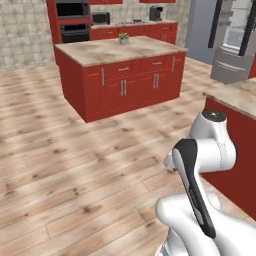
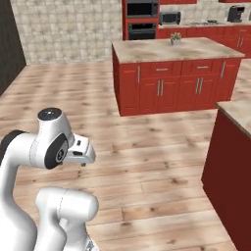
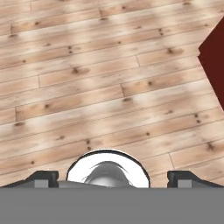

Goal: Place the cold items (kiwi and avocado) from the fridge in one tupperware on the dining counter. Place the warm items (kebab skewer and hot dog) in the stove area in another tupperware.

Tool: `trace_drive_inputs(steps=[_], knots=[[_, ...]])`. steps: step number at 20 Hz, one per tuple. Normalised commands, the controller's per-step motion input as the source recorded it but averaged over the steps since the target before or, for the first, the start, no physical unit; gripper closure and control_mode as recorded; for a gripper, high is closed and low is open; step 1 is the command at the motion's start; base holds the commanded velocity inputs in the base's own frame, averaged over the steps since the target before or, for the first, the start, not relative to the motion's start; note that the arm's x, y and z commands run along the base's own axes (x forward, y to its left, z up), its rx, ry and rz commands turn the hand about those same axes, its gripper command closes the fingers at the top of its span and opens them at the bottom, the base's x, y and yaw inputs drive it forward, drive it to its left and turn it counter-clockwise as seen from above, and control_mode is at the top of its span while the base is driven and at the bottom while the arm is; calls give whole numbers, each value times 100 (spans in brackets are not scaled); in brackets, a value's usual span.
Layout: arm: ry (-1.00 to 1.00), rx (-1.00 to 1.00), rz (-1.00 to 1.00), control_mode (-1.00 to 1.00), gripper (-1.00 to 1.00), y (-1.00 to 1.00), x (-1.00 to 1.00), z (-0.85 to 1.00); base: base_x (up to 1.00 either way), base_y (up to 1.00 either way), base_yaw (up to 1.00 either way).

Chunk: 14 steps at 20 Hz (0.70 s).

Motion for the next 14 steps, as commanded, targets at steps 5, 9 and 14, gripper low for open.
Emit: trace_drive_inputs(steps=[5,9,14], knots=[[0,0,0,100,-100,0,0,0,85,100,-9],[0,0,0,100,-100,0,0,0,88,100,-9],[0,0,0,100,-100,0,0,0,90,100,-11]])
